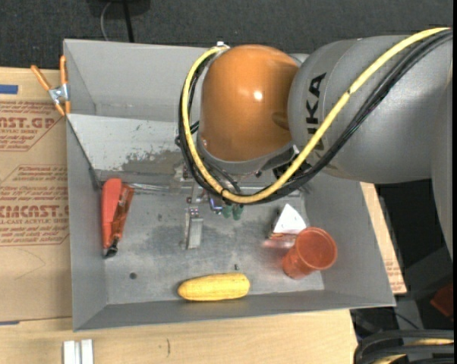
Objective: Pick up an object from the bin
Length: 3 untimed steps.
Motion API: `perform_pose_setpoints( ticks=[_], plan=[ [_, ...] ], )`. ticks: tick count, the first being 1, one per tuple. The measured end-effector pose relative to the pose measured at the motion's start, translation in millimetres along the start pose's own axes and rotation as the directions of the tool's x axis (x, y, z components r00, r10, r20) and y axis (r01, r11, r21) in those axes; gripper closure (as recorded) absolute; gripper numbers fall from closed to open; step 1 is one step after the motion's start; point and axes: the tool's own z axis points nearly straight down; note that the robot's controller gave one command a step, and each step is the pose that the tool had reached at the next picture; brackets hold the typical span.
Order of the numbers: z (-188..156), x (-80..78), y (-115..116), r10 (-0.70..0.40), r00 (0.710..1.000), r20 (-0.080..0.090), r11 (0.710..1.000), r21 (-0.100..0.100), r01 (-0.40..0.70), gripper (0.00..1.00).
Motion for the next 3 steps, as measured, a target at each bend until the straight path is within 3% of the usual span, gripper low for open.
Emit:
perform_pose_setpoints(
  ticks=[1,2,3],
  plan=[
    [-5,-1.6,-1,0.003,1.000,0.008,1.000,-0.002,-0.003,0.00],
    [-51,8.3,0,-0.004,1.000,0.000,1.000,0.001,0.004,0.00],
    [-39,7.1,-10,-0.010,1.000,0.022,1.000,-0.005,0.010,0.00]
  ],
)
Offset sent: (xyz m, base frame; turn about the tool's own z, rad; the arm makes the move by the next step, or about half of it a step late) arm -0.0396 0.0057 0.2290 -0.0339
